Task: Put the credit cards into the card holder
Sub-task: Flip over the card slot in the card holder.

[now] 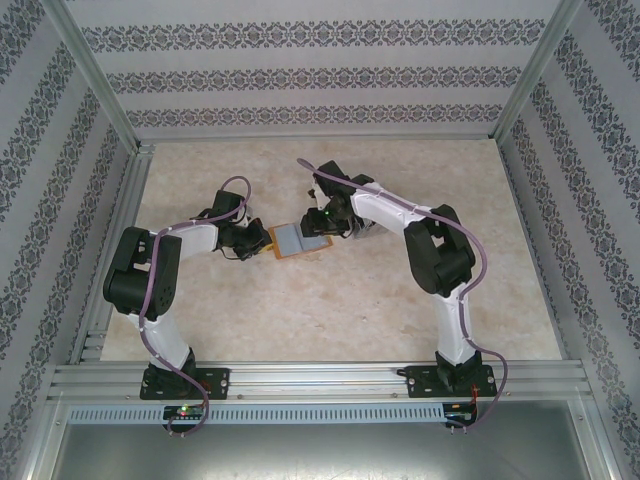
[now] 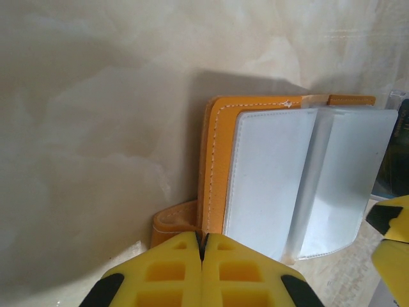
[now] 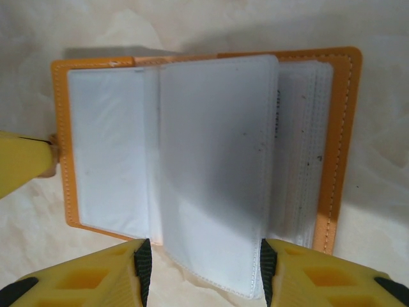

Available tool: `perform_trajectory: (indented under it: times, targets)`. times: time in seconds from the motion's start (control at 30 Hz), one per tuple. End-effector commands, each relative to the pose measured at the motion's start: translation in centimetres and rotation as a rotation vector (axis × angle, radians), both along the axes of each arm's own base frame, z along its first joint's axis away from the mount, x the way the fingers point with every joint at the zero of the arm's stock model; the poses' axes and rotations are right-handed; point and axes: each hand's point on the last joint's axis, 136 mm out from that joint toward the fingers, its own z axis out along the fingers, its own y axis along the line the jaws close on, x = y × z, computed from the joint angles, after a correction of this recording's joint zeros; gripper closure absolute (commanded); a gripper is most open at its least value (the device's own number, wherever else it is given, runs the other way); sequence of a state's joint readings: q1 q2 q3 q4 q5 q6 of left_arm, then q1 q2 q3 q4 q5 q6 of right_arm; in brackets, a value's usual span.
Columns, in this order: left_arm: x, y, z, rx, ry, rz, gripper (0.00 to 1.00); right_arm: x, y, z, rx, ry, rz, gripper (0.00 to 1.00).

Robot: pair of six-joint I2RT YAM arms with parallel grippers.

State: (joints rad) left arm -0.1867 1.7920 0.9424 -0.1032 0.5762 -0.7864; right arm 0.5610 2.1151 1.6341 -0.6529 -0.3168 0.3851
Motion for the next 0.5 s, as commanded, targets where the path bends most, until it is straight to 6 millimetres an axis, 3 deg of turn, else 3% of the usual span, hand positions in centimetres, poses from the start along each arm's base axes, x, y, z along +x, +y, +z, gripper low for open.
perform_trajectory:
  times: [0.0, 0.47]
  targets:
    - [0.5, 0.3, -0.4, -0.01, -0.004, 0.007, 1.0, -0.1, 0.2, -0.5, -0.033, -0.003, 0.025, 0.49]
    - [0.6, 0.3, -0.4, -0.013, -0.006, 0.008, 1.0, 0.1, 1.9, -0.8, -0.017, 0.015, 0.056, 0.49]
